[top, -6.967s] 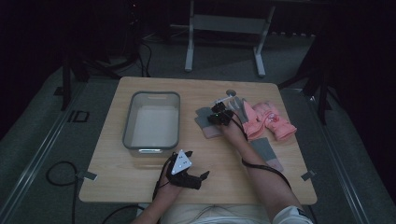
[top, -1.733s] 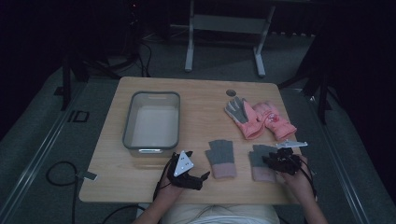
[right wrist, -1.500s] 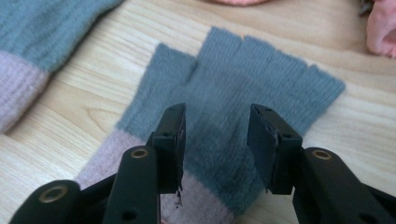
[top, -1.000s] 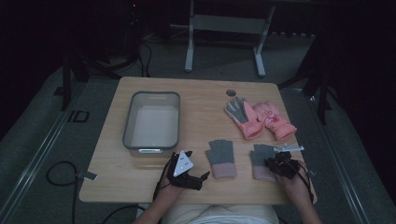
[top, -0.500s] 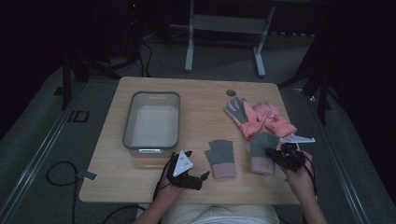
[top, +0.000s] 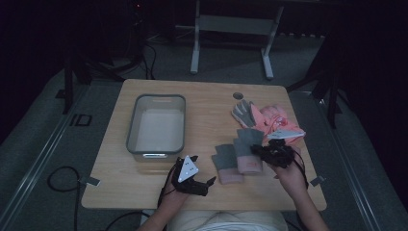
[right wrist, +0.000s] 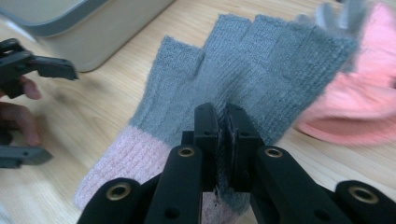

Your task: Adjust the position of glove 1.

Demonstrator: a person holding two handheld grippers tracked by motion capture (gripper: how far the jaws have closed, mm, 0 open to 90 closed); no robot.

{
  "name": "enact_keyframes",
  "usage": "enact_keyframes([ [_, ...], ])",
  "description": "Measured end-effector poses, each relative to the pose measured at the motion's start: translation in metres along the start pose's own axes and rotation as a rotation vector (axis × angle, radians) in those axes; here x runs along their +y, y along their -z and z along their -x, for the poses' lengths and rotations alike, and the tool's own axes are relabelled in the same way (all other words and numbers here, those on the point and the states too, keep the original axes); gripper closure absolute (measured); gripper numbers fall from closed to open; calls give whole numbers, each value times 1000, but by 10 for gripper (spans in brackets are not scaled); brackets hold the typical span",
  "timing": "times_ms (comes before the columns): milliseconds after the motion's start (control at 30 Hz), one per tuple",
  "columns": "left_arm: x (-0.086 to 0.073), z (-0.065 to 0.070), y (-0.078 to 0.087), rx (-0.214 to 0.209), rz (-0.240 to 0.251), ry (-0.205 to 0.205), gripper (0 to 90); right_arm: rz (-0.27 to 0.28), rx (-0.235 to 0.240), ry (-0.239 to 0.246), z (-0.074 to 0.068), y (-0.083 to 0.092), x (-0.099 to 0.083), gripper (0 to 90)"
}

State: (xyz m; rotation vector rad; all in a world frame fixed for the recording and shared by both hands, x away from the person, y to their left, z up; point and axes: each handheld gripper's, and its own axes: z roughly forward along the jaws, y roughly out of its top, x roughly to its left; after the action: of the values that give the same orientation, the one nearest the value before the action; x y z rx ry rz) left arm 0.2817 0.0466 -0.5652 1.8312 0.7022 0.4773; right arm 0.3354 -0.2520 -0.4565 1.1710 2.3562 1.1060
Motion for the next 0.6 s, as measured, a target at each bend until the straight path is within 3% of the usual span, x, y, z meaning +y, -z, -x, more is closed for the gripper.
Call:
enact_keyframes([
  [233, 0, 0, 0, -6, -4, -3, 13, -46, 77, 35, -19, -27, 3, 846],
  [467, 0, 0, 0, -8, -6, -3, 13, -103, 113, 54, -23, -51, -6, 844],
  [600, 0, 0, 0, -7, -9, -6, 13, -122, 122, 39, -22, -61, -11, 843],
])
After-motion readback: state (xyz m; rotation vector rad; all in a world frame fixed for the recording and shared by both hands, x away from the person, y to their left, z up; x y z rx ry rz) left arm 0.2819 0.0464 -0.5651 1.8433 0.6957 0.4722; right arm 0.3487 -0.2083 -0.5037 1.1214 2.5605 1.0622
